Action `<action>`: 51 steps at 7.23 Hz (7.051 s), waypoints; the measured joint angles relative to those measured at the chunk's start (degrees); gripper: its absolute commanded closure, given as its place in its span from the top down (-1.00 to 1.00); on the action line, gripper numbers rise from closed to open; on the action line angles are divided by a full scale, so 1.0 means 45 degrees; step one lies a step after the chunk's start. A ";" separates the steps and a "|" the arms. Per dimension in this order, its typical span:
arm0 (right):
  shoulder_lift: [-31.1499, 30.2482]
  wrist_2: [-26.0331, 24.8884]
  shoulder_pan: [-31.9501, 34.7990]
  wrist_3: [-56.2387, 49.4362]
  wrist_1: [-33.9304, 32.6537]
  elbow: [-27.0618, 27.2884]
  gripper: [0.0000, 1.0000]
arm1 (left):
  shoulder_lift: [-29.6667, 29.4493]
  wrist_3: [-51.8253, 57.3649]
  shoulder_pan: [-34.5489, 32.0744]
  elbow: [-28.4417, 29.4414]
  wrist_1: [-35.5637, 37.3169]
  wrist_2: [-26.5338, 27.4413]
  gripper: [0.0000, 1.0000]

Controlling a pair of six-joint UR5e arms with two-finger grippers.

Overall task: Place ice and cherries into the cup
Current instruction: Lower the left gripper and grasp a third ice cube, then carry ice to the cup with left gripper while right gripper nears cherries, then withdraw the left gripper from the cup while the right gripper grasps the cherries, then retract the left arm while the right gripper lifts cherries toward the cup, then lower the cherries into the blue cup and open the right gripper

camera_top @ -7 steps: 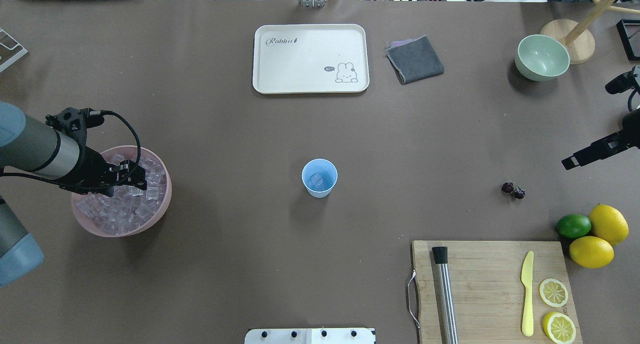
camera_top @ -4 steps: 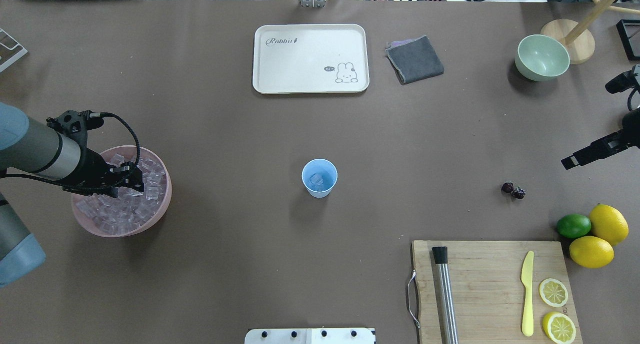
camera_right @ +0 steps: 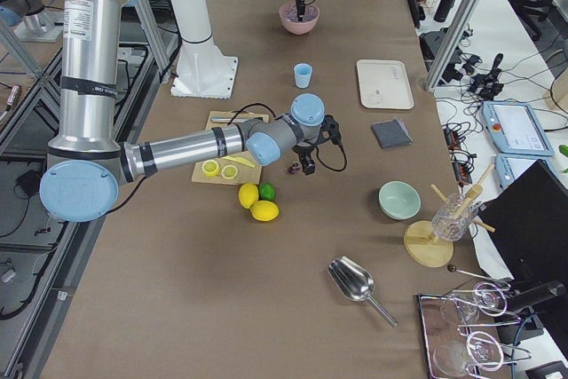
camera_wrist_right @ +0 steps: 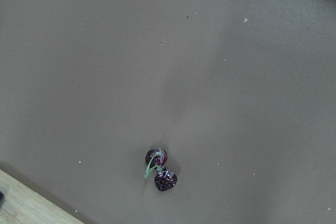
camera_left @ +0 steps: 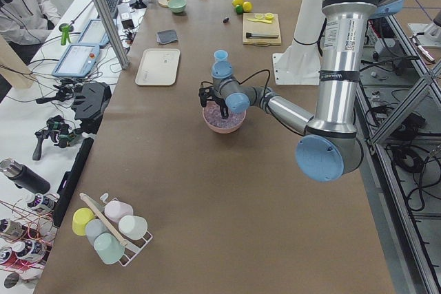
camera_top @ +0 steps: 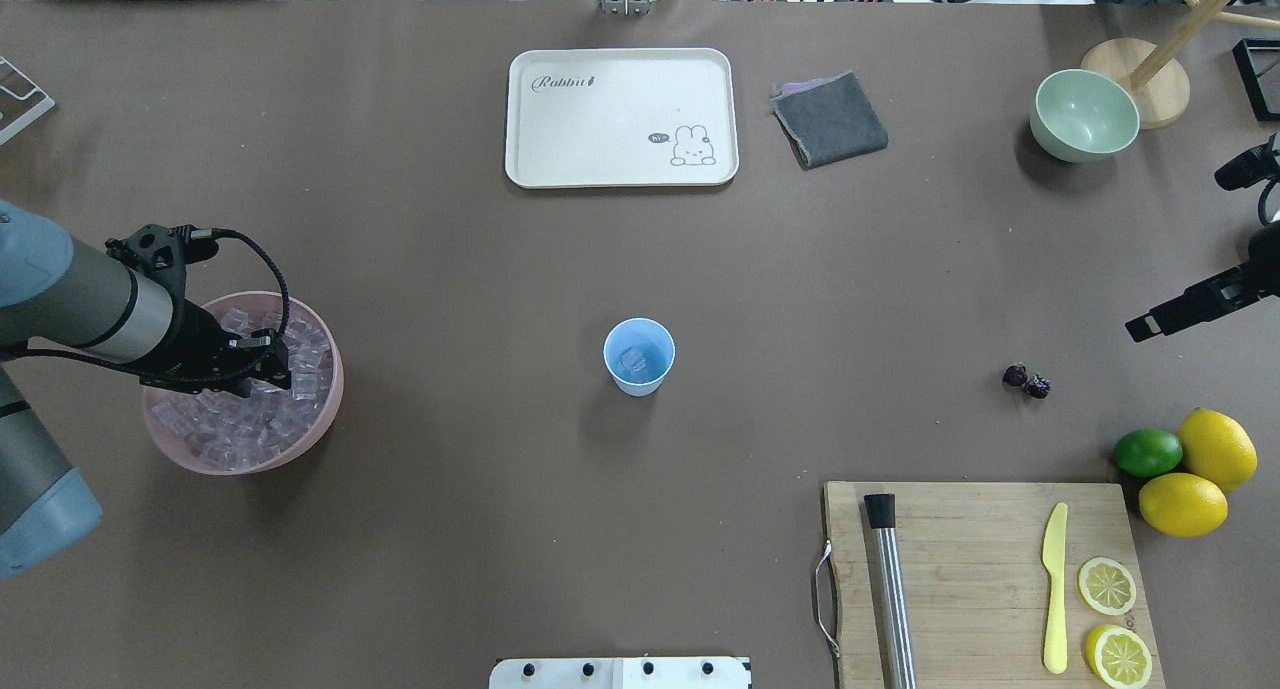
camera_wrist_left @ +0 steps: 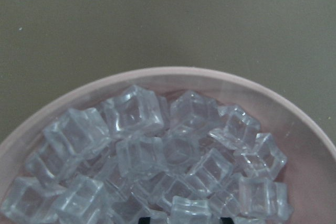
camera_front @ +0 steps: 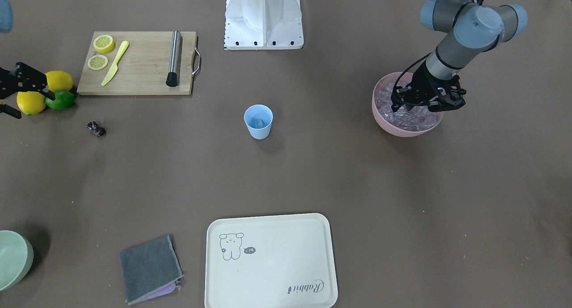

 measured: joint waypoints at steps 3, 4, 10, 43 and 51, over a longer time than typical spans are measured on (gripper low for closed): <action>0.0010 -0.0007 -0.0003 0.0000 0.0004 -0.0017 0.99 | -0.0005 -0.0018 0.0009 -0.0042 -0.0005 -0.0048 -1.00; 0.0026 -0.0007 -0.0010 0.0000 0.0004 -0.0013 0.98 | 0.0014 -0.0018 -0.0030 -0.0234 0.0029 -0.0136 -1.00; 0.0914 -0.0309 -0.0611 0.1858 0.0012 0.0005 0.98 | -0.4187 -0.2696 -0.0421 -0.0224 0.0840 -0.1643 -1.00; 0.7818 -0.6325 -0.6782 0.9876 -0.2511 0.0536 -1.00 | 0.2282 1.0911 -0.6633 -0.0862 0.2524 -0.3146 0.93; 1.0086 -0.8428 -0.8026 1.0905 -0.3241 -0.1107 1.00 | 0.2654 1.0952 -0.6674 -0.0979 0.2342 -0.3222 0.94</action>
